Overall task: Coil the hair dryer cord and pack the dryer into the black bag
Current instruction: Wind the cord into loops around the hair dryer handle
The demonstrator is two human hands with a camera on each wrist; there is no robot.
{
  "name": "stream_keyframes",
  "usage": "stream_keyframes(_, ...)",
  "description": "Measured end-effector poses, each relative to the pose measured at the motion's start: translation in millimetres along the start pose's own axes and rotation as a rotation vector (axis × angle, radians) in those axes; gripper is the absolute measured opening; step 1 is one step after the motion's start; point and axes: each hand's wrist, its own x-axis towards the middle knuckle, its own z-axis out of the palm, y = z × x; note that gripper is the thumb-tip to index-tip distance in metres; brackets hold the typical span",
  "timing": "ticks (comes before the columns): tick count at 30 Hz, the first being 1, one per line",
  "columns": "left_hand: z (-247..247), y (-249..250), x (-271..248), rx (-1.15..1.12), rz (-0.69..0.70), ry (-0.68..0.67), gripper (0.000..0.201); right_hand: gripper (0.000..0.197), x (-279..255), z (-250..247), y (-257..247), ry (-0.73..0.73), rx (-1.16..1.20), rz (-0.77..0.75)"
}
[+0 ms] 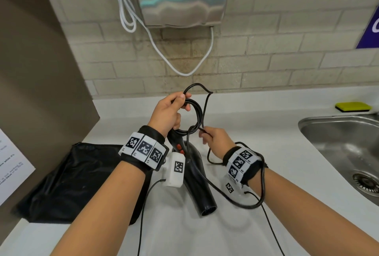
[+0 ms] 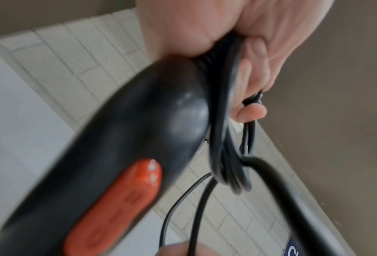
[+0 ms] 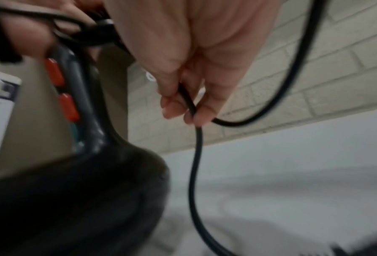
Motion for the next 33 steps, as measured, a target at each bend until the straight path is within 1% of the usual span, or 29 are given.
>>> stream_keyframes(4, -3, -2, -1, -0.03, 0.026, 0.0, 0.024, 0.025, 9, -6, 12, 0.019, 0.032, 0.184)
stream_keyframes(6, -6, -3, -1, -0.047, 0.031, 0.008, 0.024, 0.027, 17, -13, 18, 0.052, -0.006, 0.24)
stream_keyframes(10, -11, -5, -3, -0.082, 0.034, 0.022, 0.023, 0.032, 23, -29, 35, 0.036, -0.369, 0.386)
stream_keyframes(11, -13, -5, -3, -0.086, 0.033, 0.025, 0.023, 0.032, 25, -32, 39, 0.045, -0.432, 0.402)
stream_keyframes(12, -14, -6, -4, -0.089, 0.032, 0.027, 0.023, 0.032, 25, -35, 43, 0.072, -0.441, 0.434)
stream_keyframes(13, -14, -6, -4, -0.09, 0.032, 0.029, 0.024, 0.032, 27, -36, 44, 0.102, -0.429, 0.467)
stream_keyframes(14, -15, -6, -4, -0.09, 0.033, 0.03, 0.024, 0.032, 29, -37, 45, 0.154, -0.362, 0.509)
stream_keyframes(15, -15, -6, -4, -0.089, 0.035, 0.029, 0.024, 0.032, 33, -36, 49, 0.205, -0.279, 0.536)
stream_keyframes(16, -15, -6, -4, -0.087, 0.035, 0.03, 0.024, 0.031, 34, -36, 51, 0.269, -0.122, 0.535)
stream_keyframes(18, -14, -6, -3, -0.088, 0.033, 0.033, 0.024, 0.028, 33, -35, 52, 0.382, 0.128, 0.455)
stream_keyframes(19, -14, -6, -2, -0.09, 0.031, 0.036, 0.024, 0.028, 33, -34, 50, 0.389, 0.148, 0.368)
stream_keyframes(22, -14, -5, -2, -0.096, 0.029, 0.036, 0.024, 0.029, 31, -34, 38, 0.345, 0.116, 0.084)
stream_keyframes(24, -13, -5, -2, -0.098, 0.035, 0.023, 0.022, 0.029, 28, -33, 27, 0.298, 0.143, -0.051)
stream_keyframes(25, -13, -4, -3, -0.097, 0.04, 0.011, 0.021, 0.027, 28, -31, 25, 0.266, 0.153, -0.085)
stream_keyframes(27, -13, -4, -4, -0.1, 0.05, -0.018, 0.021, 0.022, 27, -25, 25, 0.157, 0.191, -0.095)
stream_keyframes(29, -14, -4, -5, -0.105, 0.054, -0.039, 0.022, 0.018, 24, -20, 29, 0.061, 0.222, -0.015)
stream_keyframes(30, -14, -3, -5, -0.103, 0.052, -0.046, 0.022, 0.018, 22, -19, 32, -0.008, 0.173, 0.037)
stream_keyframes(32, -14, -3, -6, -0.091, 0.048, -0.059, 0.021, 0.021, 20, -17, 42, -0.186, -0.136, 0.133)
stream_keyframes(33, -14, -2, -7, -0.083, 0.049, -0.064, 0.021, 0.024, 19, -17, 47, -0.248, -0.286, 0.189)
